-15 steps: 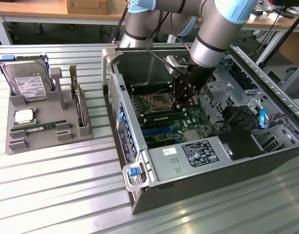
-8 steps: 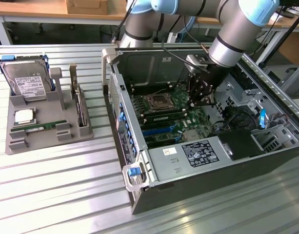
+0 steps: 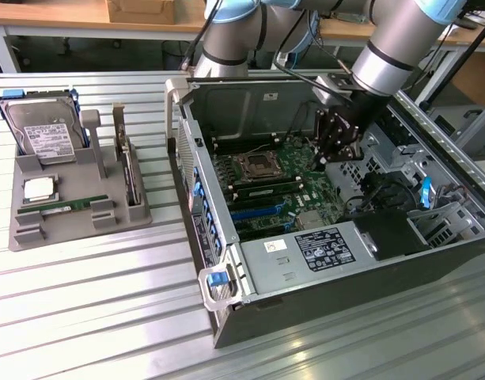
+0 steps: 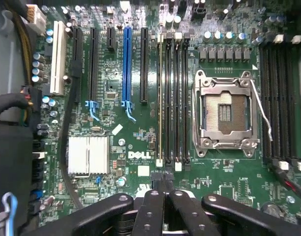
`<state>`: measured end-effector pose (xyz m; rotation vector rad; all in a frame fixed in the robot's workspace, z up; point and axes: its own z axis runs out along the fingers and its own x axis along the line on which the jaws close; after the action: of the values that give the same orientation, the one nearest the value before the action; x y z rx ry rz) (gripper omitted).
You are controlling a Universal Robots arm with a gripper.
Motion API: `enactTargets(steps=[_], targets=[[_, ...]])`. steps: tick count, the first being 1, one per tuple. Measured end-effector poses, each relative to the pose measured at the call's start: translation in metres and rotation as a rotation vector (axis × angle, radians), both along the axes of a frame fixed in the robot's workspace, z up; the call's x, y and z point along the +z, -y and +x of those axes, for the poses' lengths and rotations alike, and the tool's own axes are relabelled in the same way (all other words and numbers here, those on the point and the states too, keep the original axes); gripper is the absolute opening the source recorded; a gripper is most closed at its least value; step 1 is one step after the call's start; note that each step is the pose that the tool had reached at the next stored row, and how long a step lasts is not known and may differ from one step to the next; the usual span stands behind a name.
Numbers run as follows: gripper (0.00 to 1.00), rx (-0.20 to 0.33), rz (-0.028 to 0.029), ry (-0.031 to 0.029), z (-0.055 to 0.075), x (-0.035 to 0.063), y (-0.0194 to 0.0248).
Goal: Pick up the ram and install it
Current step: 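Press down the ram until it locks into place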
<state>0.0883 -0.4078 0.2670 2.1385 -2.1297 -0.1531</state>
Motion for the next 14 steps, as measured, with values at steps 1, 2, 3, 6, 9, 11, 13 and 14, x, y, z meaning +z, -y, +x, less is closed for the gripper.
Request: enactTargets(steps=[1, 2, 3, 6, 9, 11, 13, 14], targets=[[0.11, 0.0, 0.0, 0.0, 0.0, 0.0095, 0.0], [0.11, 0.0, 0.0, 0.0, 0.0, 0.0174, 0.0], [0.11, 0.0, -0.0002, 0.0, 0.0, 0.0201, 0.0], [0.11, 0.0, 0.0, 0.0, 0.0, 0.0208, 0.0], [0.11, 0.0, 0.0, 0.0, 0.0, 0.0208, 0.0], [0.11, 0.0, 0.0, 0.0005, 0.0, 0.0207, 0.0], [0.11, 0.0, -0.0005, 0.022, 0.0, 0.0206, 0.0], [0.11, 0.0, -0.0006, 0.035, 0.0, 0.0204, 0.0]])
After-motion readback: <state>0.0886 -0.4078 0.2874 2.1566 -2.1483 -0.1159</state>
